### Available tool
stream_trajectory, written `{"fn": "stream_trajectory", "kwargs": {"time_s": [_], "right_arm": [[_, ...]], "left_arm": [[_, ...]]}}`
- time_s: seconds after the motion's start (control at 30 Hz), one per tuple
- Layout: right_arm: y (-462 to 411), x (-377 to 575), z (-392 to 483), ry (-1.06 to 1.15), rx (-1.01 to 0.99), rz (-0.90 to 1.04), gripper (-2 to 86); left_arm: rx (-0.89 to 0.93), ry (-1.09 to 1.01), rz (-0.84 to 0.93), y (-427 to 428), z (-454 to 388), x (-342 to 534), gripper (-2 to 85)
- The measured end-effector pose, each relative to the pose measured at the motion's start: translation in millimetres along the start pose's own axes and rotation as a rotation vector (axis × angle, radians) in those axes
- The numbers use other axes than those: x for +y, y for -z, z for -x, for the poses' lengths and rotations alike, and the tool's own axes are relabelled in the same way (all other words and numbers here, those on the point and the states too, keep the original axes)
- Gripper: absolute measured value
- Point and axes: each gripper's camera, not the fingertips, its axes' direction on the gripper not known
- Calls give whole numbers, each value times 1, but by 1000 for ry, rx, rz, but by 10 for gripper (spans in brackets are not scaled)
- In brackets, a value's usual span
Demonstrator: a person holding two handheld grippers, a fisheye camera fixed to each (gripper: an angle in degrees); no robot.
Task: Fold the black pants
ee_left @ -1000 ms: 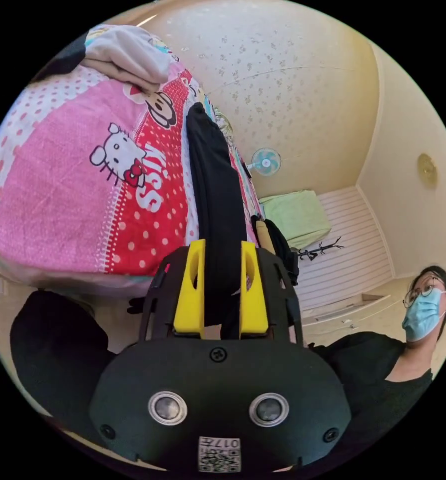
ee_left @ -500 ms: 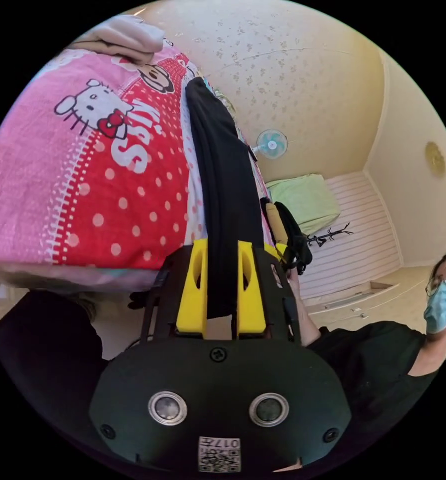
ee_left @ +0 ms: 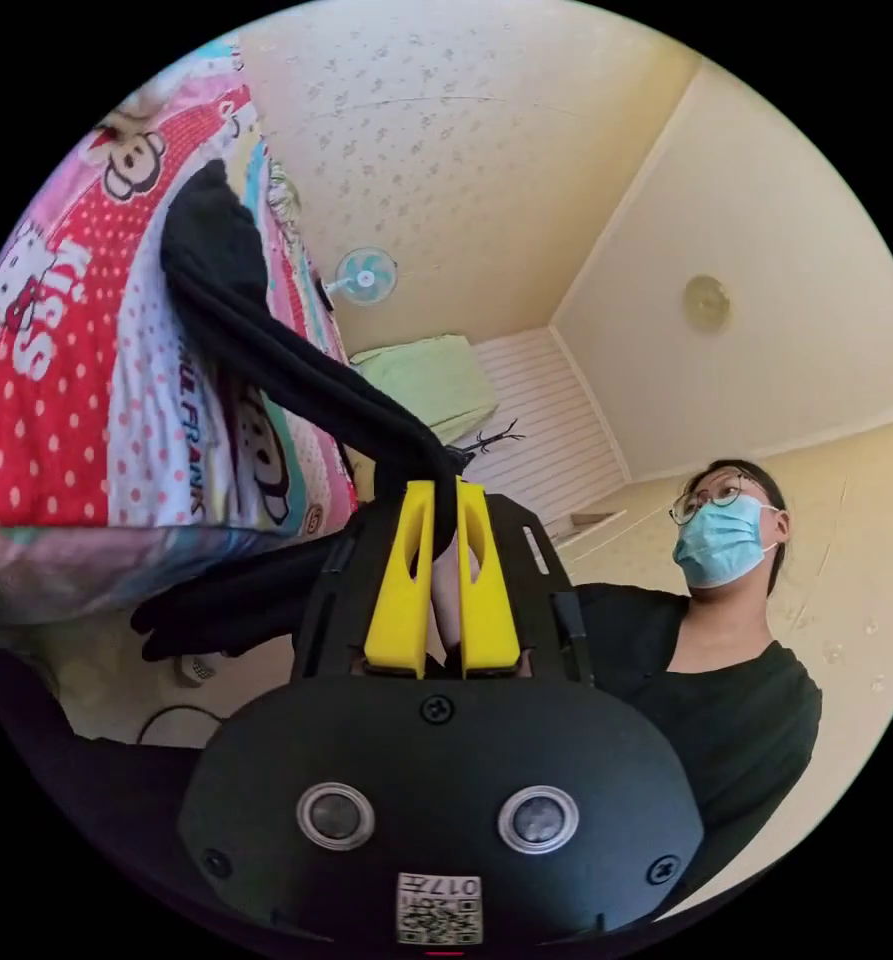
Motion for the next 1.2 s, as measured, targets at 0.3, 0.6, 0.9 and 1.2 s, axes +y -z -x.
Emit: {"fn": "stream_trajectory", "kwargs": {"time_s": [0.3, 0.6, 0.9, 1.2], "right_arm": [[74, -67, 226, 494, 107, -99, 12], [150, -147, 301, 541, 264, -239, 10], [199, -261, 118, 217, 362, -276, 10], [172, -176, -42, 52, 509, -141, 15]], "left_arm": [[-67, -515, -6, -40, -218, -49, 44], [-221, -638, -153, -85, -279, -122, 43], [-303, -299, -210, -116, -109, -267, 43], [-745, -201, 88, -161, 47, -219, 47]]}}
